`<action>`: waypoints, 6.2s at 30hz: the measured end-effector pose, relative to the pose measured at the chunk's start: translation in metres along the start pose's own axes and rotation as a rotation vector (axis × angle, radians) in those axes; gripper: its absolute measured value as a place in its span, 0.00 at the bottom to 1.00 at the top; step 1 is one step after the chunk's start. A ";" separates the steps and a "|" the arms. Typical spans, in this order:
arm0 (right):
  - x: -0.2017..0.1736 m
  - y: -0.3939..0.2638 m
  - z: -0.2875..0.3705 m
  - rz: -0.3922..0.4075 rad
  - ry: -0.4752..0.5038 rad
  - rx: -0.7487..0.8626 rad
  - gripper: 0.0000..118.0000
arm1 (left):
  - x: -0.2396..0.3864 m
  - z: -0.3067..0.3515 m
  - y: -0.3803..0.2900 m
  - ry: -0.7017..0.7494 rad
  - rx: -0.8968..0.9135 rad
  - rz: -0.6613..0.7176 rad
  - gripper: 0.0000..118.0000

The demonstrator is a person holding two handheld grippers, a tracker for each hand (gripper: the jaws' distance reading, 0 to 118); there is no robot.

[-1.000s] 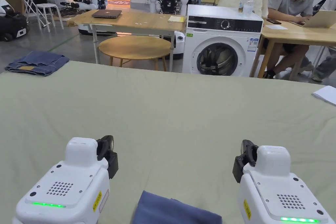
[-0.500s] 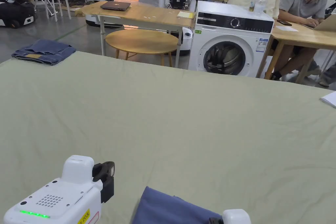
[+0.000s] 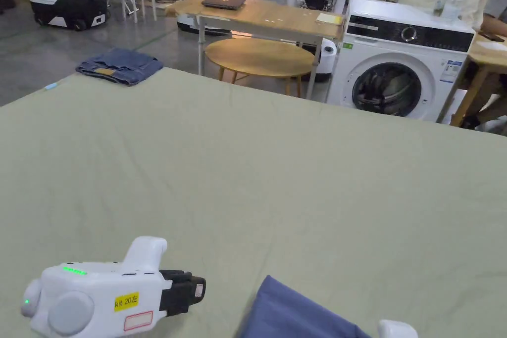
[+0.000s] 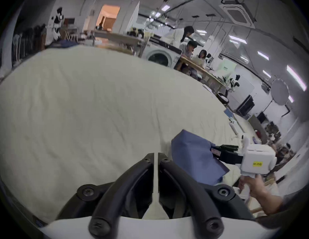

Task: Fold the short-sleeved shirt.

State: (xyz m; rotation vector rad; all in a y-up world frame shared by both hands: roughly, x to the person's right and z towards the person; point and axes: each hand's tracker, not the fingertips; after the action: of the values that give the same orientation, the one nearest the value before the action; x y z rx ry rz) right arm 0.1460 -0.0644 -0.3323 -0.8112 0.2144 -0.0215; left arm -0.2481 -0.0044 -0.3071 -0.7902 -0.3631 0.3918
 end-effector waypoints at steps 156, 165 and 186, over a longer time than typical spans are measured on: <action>0.022 0.096 0.076 -0.050 -0.158 0.605 0.00 | 0.110 -0.036 0.042 0.455 0.638 -0.331 0.00; 0.016 0.094 0.078 -0.048 -0.175 0.635 0.00 | 0.118 -0.031 0.041 0.442 0.667 -0.364 0.00; -0.008 0.096 0.075 0.022 -0.192 0.652 0.14 | 0.129 -0.031 0.042 0.437 0.667 -0.403 0.26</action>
State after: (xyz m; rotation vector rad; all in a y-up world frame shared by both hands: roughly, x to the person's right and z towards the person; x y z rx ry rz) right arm 0.1470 0.0567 -0.3501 -0.1585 0.0257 0.0075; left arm -0.1308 0.0639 -0.3366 -0.1242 0.0341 -0.0541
